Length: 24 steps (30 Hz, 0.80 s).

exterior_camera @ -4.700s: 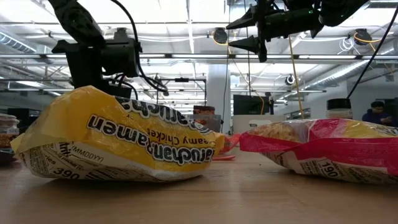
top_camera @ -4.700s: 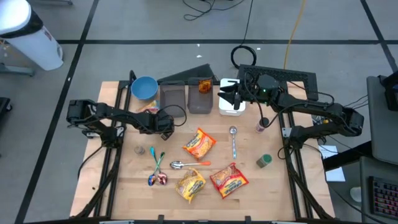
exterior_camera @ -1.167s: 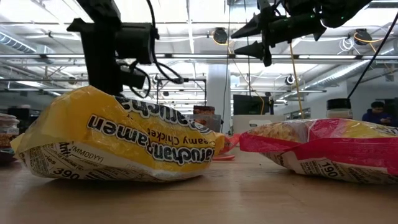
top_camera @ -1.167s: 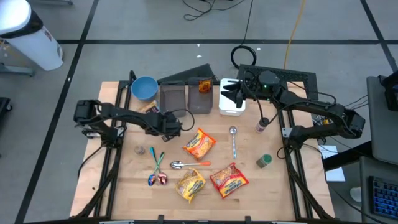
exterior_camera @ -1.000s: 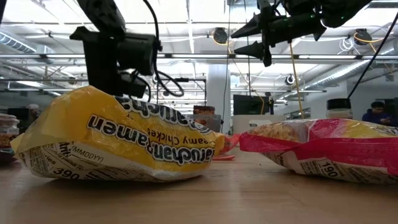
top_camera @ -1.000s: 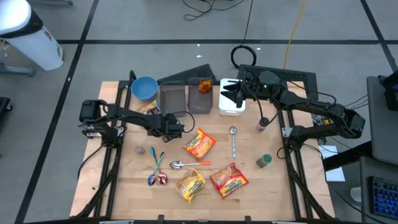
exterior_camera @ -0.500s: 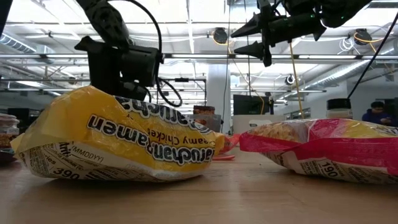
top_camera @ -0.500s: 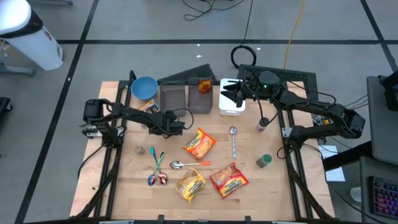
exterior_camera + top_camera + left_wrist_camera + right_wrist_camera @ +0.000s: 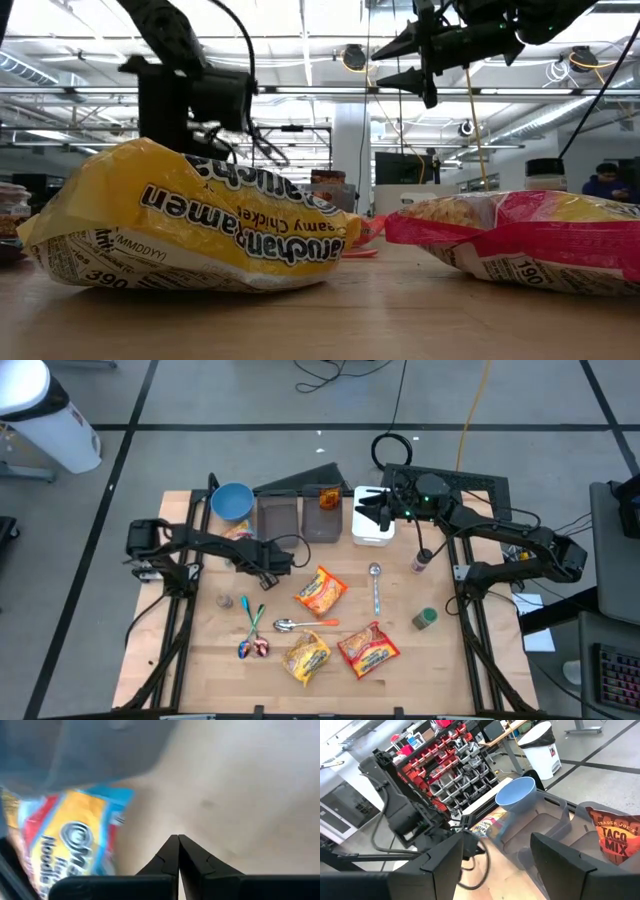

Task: Pick & Place Food Item
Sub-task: Put the blue noodle pack into the left black bin

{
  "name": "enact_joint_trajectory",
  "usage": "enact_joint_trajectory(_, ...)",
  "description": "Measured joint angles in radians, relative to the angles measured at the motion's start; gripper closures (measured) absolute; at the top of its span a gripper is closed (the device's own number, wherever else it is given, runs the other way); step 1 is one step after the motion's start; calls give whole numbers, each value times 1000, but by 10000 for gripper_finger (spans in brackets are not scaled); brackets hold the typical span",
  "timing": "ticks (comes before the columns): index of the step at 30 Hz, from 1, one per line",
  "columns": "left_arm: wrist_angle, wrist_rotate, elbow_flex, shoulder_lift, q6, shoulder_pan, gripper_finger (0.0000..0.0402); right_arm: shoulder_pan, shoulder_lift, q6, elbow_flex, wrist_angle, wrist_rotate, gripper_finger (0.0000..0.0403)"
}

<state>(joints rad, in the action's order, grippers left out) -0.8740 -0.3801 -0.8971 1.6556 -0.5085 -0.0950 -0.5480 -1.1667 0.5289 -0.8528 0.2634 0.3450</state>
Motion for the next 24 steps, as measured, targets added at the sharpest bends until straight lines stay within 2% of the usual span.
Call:
enact_joint_trajectory(5, -78, 42, -35, -139, -2, 74, 398, 0, 0, 10, 0, 2, 0, 177)
enact_joint_trajectory(10, -308, -62, -84, -289, -93, 131, 398, 0, 0, 9, 0, 16, -1, 177)
enact_joint_trajectory(12, -345, -85, -90, -340, -112, 121, 398, 0, 0, 9, 0, 17, -1, 177)
enact_joint_trajectory(14, -349, -75, -80, -379, -158, 82, 392, 0, 0, 10, 0, 18, -1, 177)
enact_joint_trajectory(17, -347, 11, -50, -410, -221, -25, 384, 0, 0, 18, 0, 18, 0, 177)
enact_joint_trajectory(21, -322, 107, -6, -413, -226, -181, 393, 0, 0, 33, 0, 22, 0, 177)
enact_joint_trajectory(24, -228, 151, 38, -413, -218, -283, 397, 0, 0, 36, 0, 24, 0, 177)
